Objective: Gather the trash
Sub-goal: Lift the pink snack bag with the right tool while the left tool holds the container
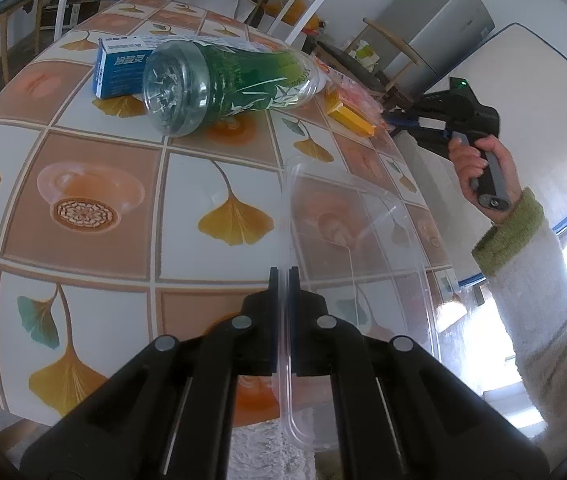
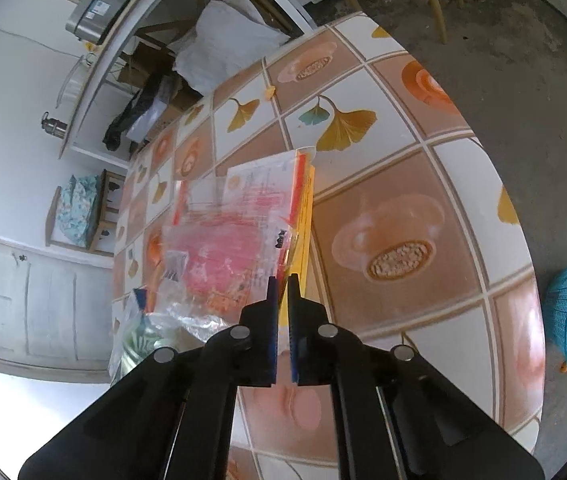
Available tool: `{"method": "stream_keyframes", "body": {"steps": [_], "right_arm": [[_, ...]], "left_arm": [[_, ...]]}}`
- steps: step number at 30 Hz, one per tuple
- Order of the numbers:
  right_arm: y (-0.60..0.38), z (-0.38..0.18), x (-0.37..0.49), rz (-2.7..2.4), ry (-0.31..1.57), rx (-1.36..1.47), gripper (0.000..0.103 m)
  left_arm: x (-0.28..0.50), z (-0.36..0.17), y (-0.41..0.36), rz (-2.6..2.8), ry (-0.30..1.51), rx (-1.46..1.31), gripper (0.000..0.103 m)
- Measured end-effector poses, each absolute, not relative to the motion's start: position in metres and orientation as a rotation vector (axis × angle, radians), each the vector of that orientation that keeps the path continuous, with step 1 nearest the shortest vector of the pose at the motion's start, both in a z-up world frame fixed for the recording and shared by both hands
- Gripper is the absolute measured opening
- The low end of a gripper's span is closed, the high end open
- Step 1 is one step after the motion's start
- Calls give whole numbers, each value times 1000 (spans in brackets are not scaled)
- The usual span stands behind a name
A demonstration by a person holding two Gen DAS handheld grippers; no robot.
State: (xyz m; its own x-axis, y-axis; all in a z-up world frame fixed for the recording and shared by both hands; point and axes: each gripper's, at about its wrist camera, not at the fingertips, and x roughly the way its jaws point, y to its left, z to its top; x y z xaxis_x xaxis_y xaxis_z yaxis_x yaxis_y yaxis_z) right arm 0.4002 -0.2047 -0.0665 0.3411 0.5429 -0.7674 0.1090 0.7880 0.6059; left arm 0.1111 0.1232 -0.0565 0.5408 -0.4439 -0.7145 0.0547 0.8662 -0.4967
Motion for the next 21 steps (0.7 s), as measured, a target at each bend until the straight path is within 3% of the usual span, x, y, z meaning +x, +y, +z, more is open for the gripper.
{"method": "stream_keyframes", "body": {"steps": [11,21], "right_arm": [[-247,-56,327,367,1161,773,4],[-278,-88,223,438,1221,892,4]], "left_arm": [[106,-55,122,-275,951,-458,2],[102,-53,118,-258,956,-452,2]]}}
